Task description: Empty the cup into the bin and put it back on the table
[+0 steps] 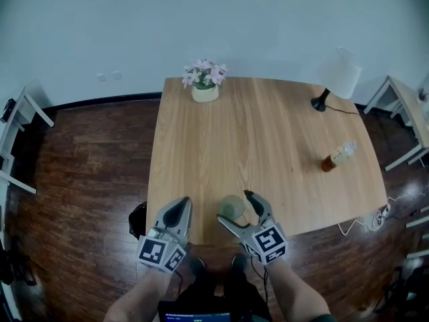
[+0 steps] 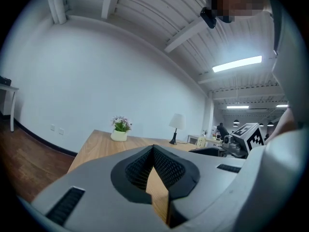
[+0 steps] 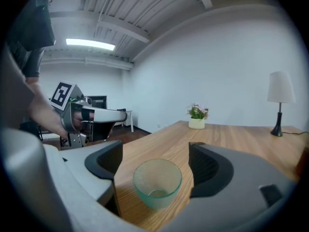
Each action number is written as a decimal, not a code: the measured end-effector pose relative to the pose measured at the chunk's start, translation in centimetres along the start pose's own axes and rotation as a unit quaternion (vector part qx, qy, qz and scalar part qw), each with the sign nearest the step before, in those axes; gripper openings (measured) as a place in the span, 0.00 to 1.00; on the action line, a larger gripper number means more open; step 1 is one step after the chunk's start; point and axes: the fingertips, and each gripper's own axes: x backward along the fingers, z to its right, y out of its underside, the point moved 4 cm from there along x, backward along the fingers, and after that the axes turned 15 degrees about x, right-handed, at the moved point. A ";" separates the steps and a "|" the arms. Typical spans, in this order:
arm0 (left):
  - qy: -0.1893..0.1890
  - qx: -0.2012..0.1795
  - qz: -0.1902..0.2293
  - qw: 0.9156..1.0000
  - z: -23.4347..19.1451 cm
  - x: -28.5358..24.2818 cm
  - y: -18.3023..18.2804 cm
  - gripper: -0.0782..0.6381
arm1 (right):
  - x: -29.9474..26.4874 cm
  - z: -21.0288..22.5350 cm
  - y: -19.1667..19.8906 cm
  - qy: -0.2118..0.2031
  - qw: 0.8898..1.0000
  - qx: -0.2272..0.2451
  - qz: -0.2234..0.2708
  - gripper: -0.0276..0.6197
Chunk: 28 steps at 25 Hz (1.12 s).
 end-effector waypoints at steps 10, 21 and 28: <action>0.037 -0.038 0.023 0.998 2.7 1.4 -3.8 0.10 | 5.0 0.1 -6.6 0.046 0.998 0.031 0.037 0.44; 0.012 -0.041 0.072 0.996 7.2 6.0 -6.5 0.10 | 11.4 0.5 -9.9 0.035 0.992 0.062 0.106 0.22; 0.006 -0.063 0.084 0.994 13.9 7.7 -5.4 0.10 | 17.8 0.8 -10.4 0.020 0.991 0.051 0.121 0.10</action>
